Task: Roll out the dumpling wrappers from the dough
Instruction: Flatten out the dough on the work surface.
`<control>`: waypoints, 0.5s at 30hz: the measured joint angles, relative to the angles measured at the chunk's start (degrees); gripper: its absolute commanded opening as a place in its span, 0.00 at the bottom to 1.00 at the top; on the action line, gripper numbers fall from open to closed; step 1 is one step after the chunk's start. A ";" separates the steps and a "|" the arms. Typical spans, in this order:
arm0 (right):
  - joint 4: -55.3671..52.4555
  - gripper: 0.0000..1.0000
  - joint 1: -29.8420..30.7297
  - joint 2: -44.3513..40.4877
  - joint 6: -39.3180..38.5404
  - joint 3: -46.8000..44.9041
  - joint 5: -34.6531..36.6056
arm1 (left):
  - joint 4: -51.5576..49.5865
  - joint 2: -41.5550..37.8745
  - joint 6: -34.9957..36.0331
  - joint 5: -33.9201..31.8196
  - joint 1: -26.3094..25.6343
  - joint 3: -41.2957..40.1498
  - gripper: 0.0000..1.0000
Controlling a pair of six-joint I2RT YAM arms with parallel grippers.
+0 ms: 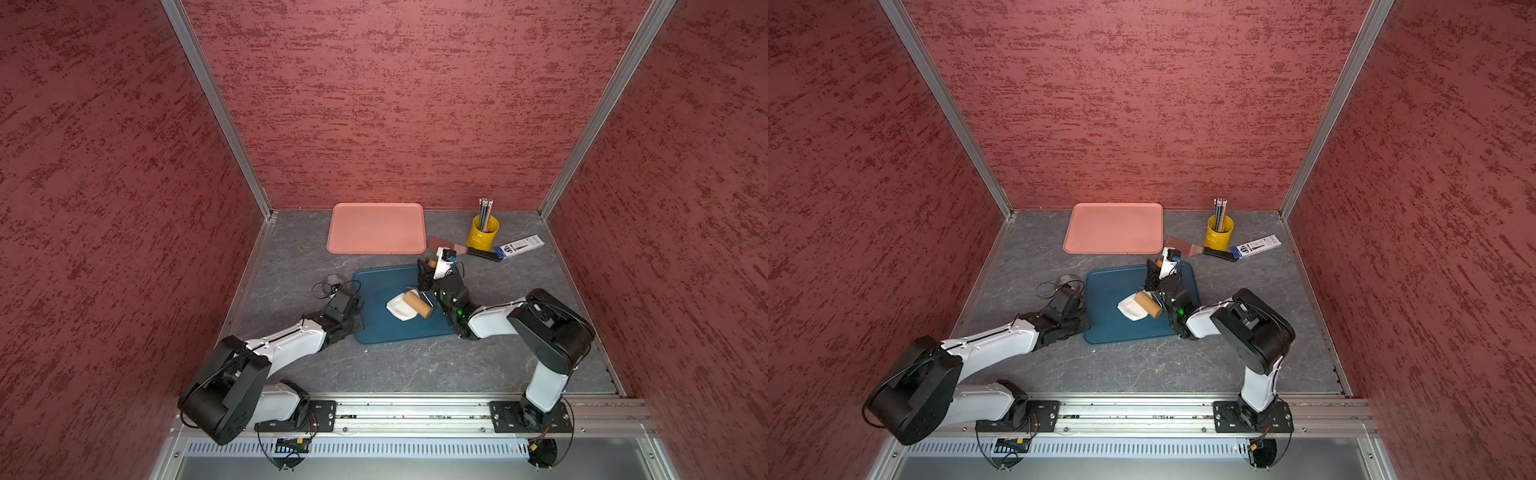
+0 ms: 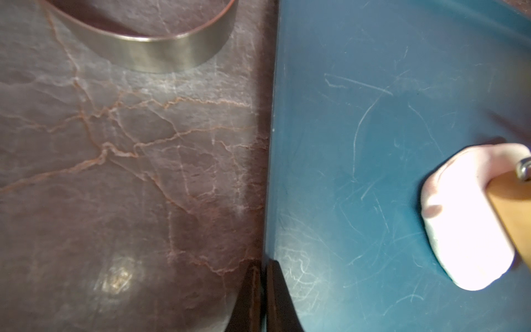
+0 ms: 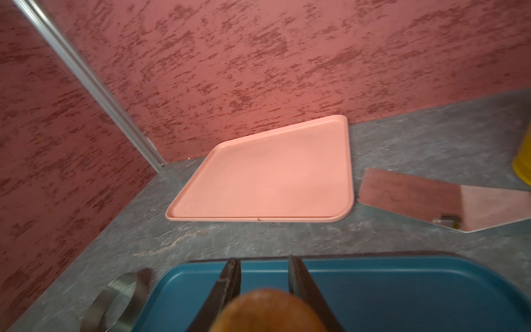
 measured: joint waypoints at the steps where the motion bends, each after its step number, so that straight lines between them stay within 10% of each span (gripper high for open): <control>1: 0.68 0.00 1.42 0.26 0.22 -0.09 -1.11 | 0.00 0.02 0.00 0.00 0.00 0.00 0.00; 15: 4.85 0.00 -2.12 1.14 6.54 -2.54 -7.30 | 0.15 -0.04 0.50 -0.04 0.00 -0.13 0.00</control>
